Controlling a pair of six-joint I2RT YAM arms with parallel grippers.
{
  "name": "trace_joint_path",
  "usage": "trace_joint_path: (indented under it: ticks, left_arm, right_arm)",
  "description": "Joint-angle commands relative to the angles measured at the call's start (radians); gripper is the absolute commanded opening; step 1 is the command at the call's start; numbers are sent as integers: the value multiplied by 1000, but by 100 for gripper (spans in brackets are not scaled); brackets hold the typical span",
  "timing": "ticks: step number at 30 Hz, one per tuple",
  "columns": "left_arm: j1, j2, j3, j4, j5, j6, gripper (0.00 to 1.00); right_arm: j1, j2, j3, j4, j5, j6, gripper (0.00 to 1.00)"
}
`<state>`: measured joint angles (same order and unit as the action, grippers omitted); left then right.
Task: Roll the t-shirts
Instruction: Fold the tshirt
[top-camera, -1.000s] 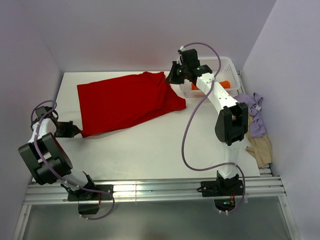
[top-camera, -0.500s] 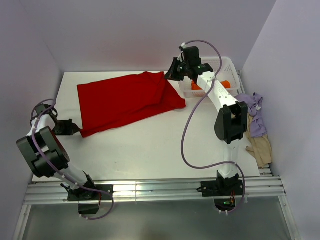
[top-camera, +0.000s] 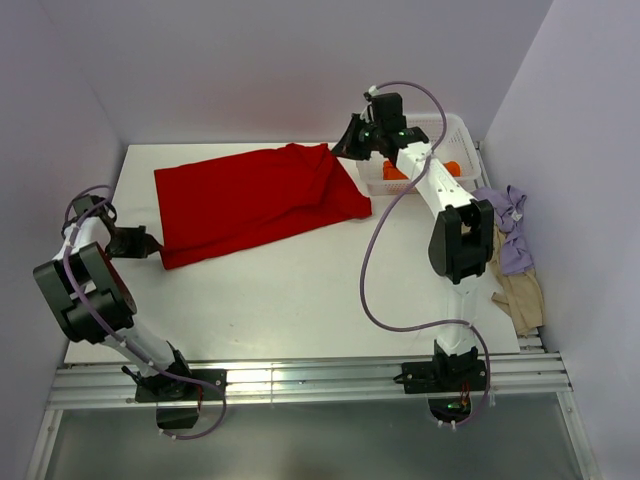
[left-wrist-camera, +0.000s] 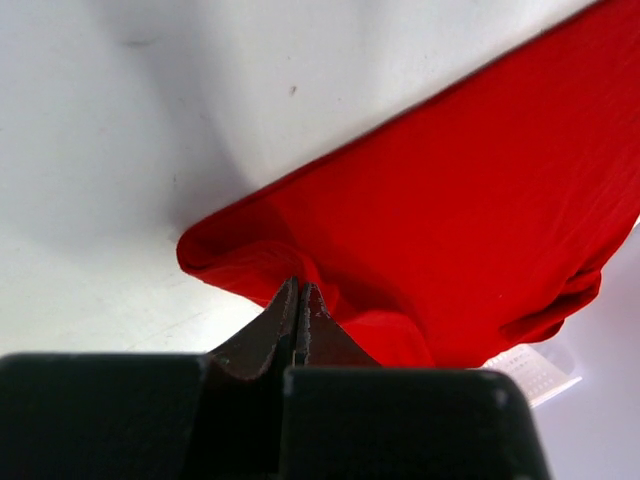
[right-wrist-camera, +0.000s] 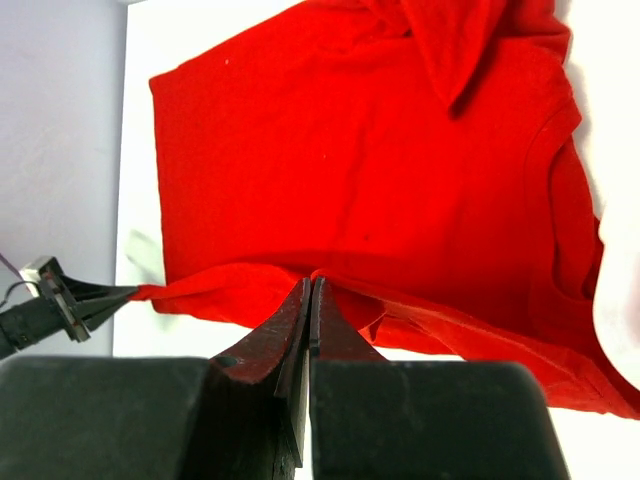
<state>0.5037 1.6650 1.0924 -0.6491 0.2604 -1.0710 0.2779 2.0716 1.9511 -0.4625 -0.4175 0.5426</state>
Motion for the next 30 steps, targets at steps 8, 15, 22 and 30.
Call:
trace_joint_path:
  ticks: [8, 15, 22, 30]
  left_arm:
    - [-14, 39, 57, 0, 11, -17, 1]
    - [-14, 61, 87, -7, 25, -7, 1]
    - [-13, 62, 101, 0, 42, -6, 1]
    - [-11, 56, 92, 25, 56, -4, 1]
  right_arm:
    - [-19, 51, 103, 58, -49, 22, 0]
    - [-25, 79, 143, 67, -69, 39, 0]
    - [-36, 85, 141, 96, -84, 59, 0]
    - [-37, 123, 175, 113, -99, 80, 0]
